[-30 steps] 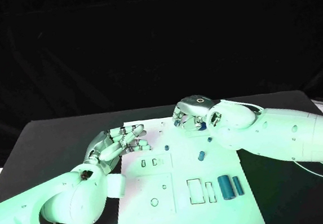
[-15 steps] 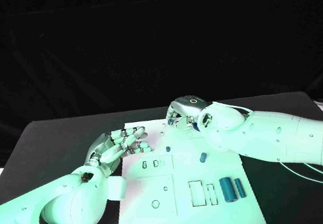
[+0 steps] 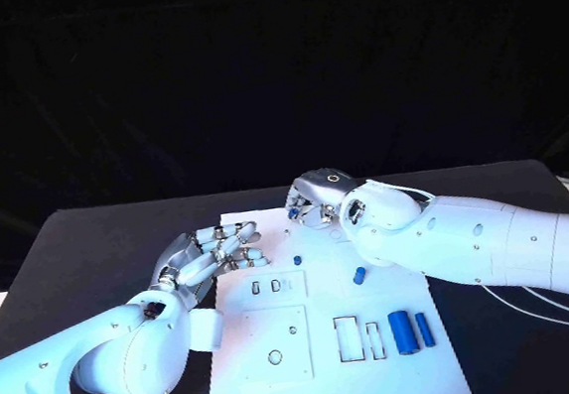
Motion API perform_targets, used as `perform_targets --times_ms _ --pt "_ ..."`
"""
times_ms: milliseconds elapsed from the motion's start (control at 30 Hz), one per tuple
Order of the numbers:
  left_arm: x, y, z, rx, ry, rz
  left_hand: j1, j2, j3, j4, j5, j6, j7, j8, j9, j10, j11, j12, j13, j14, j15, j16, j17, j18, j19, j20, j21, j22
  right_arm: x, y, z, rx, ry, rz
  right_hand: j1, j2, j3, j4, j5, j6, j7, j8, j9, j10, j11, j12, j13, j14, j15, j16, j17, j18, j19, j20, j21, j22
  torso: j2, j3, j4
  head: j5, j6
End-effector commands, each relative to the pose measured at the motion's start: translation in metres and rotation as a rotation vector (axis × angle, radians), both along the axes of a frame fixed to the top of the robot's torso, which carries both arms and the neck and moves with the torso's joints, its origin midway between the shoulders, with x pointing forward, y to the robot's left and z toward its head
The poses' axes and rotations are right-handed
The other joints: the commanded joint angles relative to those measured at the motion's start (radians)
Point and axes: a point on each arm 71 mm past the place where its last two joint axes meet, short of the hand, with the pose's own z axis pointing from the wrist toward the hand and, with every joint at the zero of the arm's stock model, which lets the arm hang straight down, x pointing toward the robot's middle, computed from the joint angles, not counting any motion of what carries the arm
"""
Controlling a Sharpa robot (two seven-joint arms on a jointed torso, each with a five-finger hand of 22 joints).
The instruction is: Assemble the parts on the task board
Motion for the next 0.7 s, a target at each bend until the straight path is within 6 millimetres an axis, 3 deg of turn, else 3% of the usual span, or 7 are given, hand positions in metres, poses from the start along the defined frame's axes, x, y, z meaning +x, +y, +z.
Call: perform_targets --times_ms 33,467,700 --pt "-0.0004 -0.0025 0.0016 -0.012 -0.003 -0.022 0.008 0.002 0.001 -0.006 -0.003 -0.002 0.007 -0.005 0.001 -0.003 0.007 -0.003 -0.001 -0.006 -0.002 -0.007 0.001 0.013 -0.007 -0.002 0.006 0.001 -0.0002 0.0017 0.0003 0.003 -0.008 0.002 0.006 -0.006 0.006 -0.001 0.007 -0.001 0.002 0.000 0.000 -0.005 -0.004 0.005 0.002 0.030 0.005 0.003 0.001 -0.016 0.000 0.004 0.005 0.001 0.001 -0.0005 0.0002 0.001 0.001" --pt "-0.0006 -0.0032 0.0023 -0.012 -0.002 -0.025 0.008 0.002 0.001 -0.006 -0.003 -0.002 0.007 -0.005 0.001 -0.003 0.007 -0.003 -0.001 -0.006 -0.002 -0.007 0.001 0.013 -0.007 -0.002 0.006 0.001 0.0046 0.0043 -0.0047 -0.038 0.030 -0.019 -0.003 -0.027 0.018 0.011 0.004 -0.014 0.006 -0.006 -0.002 -0.026 0.002 0.004 0.001 0.028 0.010 0.005 -0.002 -0.015 -0.009 0.009 0.005 -0.004 0.004 -0.0012 0.0021 0.001 0.003" --pt "-0.0005 -0.0035 0.0024 -0.012 -0.002 -0.026 0.008 0.002 0.001 -0.006 -0.003 -0.002 0.007 -0.005 0.001 -0.003 0.007 -0.003 -0.001 -0.006 -0.002 -0.007 0.001 0.013 -0.007 -0.002 0.006 0.001 0.0076 0.0046 -0.0068 -0.051 0.039 -0.031 -0.012 -0.052 0.030 0.026 0.002 -0.046 0.018 -0.010 -0.008 -0.075 0.015 0.003 -0.002 0.016 0.021 -0.022 -0.040 -0.007 -0.037 0.017 -0.018 -0.045 0.004 -0.0021 0.0021 0.001 0.003"
